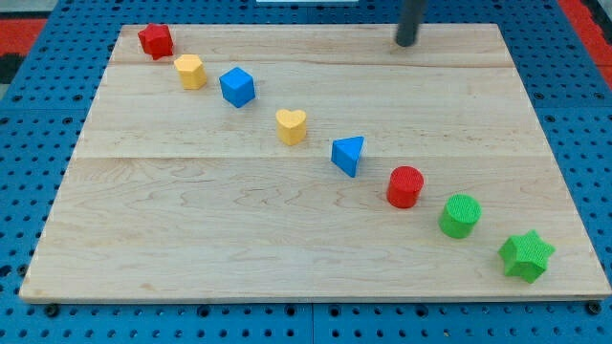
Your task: Push the red star closer to the yellow hexagon
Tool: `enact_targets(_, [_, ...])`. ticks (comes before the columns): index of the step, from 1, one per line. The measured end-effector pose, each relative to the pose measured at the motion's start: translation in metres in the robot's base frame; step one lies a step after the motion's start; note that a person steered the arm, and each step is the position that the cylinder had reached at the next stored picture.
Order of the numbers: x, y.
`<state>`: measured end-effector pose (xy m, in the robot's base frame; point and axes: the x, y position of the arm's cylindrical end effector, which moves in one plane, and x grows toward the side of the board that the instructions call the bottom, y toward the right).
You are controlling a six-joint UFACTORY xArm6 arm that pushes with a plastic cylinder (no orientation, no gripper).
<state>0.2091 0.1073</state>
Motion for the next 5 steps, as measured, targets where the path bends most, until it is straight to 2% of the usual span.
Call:
enact_targets(1, [-0.017,-0.051])
enact_targets(5, [-0.016,-0.082])
